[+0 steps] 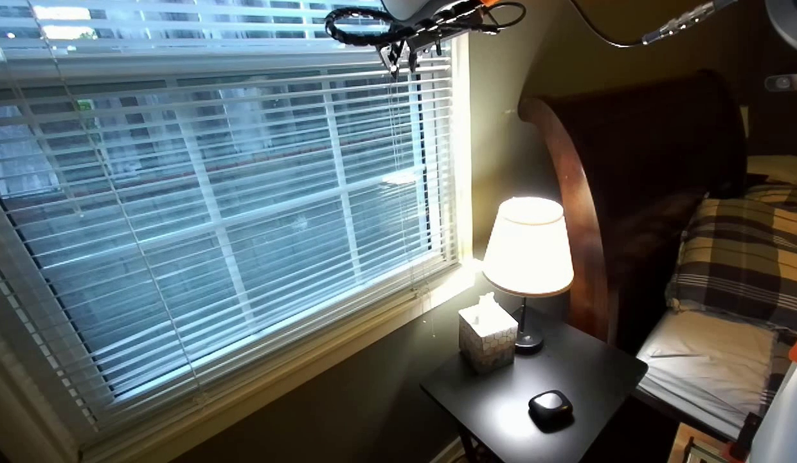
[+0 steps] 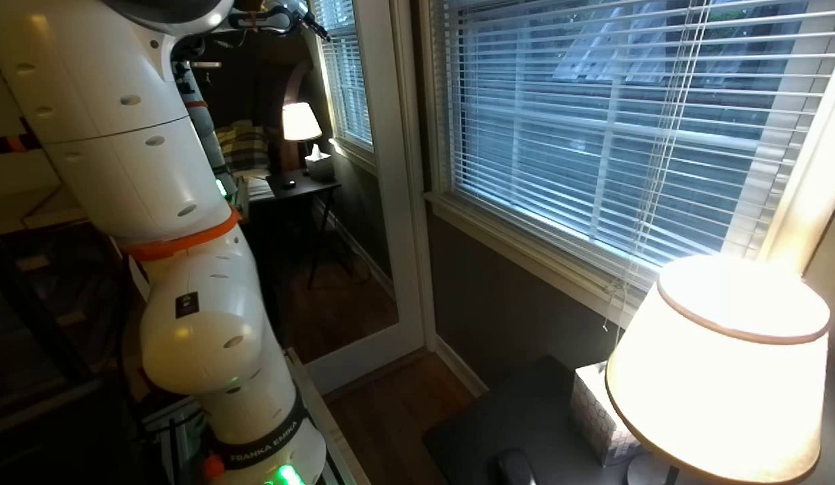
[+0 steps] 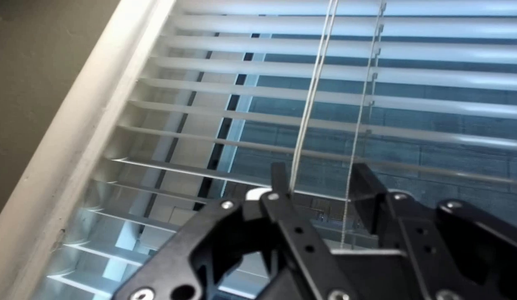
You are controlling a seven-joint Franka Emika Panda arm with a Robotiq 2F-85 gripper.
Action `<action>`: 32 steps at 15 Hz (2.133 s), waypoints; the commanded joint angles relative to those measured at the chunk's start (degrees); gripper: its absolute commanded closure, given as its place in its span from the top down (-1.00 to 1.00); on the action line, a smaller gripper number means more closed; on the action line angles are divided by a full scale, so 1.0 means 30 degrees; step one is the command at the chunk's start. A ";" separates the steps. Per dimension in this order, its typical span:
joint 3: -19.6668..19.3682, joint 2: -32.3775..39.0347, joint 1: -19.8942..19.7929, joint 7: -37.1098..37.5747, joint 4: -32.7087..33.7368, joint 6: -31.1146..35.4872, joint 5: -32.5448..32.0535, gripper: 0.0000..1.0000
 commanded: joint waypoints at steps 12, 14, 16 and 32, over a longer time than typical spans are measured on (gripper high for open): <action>-0.1485 -0.0250 0.0060 -0.4597 0.1540 -0.4070 0.5127 1.00; -0.1866 -0.0121 -0.0021 -0.5318 0.1815 -0.4325 0.6236 0.98; -0.2157 0.0024 -0.0121 -0.5636 0.1938 -0.4146 0.6914 0.72; -0.2628 0.0821 -0.0110 -0.9571 0.1381 -0.0658 1.1531 -0.50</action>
